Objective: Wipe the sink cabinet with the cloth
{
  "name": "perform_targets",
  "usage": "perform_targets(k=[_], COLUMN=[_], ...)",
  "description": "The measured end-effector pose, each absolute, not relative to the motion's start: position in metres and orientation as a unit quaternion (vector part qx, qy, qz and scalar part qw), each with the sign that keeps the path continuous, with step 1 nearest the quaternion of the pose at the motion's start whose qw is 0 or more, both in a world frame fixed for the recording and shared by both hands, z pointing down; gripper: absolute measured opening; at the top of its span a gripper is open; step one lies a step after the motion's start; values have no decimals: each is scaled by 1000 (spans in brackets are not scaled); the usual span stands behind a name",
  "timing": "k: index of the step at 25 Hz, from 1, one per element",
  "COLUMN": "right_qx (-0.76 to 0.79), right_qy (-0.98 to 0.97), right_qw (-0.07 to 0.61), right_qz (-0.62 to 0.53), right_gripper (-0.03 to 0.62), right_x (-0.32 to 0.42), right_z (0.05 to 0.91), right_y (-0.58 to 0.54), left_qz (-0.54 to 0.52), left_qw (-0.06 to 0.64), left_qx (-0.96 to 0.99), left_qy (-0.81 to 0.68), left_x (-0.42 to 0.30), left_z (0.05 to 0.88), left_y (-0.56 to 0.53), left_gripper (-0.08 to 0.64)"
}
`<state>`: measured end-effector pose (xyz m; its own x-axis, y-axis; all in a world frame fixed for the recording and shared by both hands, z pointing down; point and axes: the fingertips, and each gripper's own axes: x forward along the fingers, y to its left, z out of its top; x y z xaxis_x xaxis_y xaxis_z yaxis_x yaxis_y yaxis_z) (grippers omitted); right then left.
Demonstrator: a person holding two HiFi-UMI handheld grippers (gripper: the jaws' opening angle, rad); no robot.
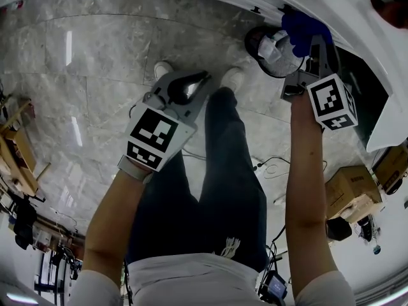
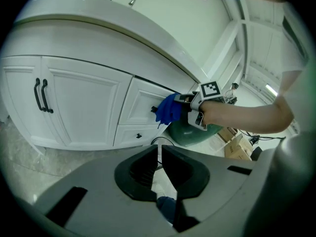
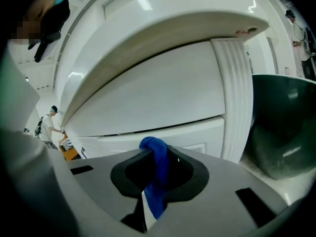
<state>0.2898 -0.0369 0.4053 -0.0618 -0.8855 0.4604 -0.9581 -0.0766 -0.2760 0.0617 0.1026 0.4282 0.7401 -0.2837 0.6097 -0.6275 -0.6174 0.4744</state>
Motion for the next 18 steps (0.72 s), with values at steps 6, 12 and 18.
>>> perform_targets(k=[6,12,18], right_qx=[652,633,634], right_qy=[-705,-723,-724], right_qw=[65,75,78], right_qz=[270,267,260], right_gripper=[57,57,57], right_x=[255,237,253], right_z=[400,405,400], right_y=[-50,-55,-54], left_qz=[241,247,252], left_qw=[343,333,328], left_qx=[869,870,869], left_qy=[-264,-265,-272], left_x=[64,57,55], left_z=[423,424,422], left_y=[99,101,102], left_gripper=[11,11,11])
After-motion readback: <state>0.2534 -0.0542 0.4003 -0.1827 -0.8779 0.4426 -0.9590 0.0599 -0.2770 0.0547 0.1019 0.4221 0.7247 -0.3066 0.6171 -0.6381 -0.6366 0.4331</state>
